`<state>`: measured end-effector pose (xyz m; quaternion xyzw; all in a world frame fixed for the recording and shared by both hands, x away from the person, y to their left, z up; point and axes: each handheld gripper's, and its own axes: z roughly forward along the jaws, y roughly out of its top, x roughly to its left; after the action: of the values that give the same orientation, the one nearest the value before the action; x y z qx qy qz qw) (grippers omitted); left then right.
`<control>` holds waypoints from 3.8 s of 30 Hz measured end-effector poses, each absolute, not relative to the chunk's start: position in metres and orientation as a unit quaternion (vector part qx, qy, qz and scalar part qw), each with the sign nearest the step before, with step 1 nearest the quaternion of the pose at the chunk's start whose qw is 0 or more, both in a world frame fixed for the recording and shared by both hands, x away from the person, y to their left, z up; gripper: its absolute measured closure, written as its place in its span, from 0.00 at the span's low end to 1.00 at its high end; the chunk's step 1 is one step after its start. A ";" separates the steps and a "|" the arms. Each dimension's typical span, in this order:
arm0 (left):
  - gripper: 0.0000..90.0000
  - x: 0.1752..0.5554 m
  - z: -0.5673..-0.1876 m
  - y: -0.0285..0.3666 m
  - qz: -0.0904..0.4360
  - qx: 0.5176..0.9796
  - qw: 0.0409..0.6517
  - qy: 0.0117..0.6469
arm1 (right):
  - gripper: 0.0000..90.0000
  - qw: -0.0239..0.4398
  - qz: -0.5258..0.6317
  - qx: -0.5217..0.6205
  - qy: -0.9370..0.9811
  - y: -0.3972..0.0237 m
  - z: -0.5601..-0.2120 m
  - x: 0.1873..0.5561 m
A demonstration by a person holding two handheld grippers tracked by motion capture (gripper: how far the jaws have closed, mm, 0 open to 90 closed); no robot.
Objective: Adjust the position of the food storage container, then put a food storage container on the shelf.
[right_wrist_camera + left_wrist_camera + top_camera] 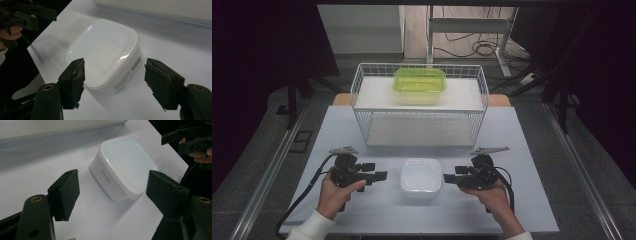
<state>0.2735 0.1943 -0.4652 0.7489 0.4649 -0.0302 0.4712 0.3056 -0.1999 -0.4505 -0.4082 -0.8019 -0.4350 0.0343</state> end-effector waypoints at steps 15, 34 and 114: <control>0.30 0.279 -0.479 0.178 -0.091 0.726 0.482 0.482 | 0.34 0.068 -0.436 -0.420 -0.794 -0.193 -0.465 0.307; 0.35 0.299 -0.501 0.166 -0.171 0.693 0.490 0.500 | 0.44 0.120 -0.440 -0.456 -0.764 -0.190 -0.483 0.318; 0.87 0.304 -0.516 0.164 -0.236 0.669 0.501 0.496 | 0.88 0.184 -0.468 -0.478 -0.720 -0.200 -0.490 0.325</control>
<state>0.3039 0.1638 -0.5162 0.6690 0.4958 -0.2362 0.5008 0.3246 -0.1997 -0.4896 -0.4780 -0.7200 -0.4681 0.1844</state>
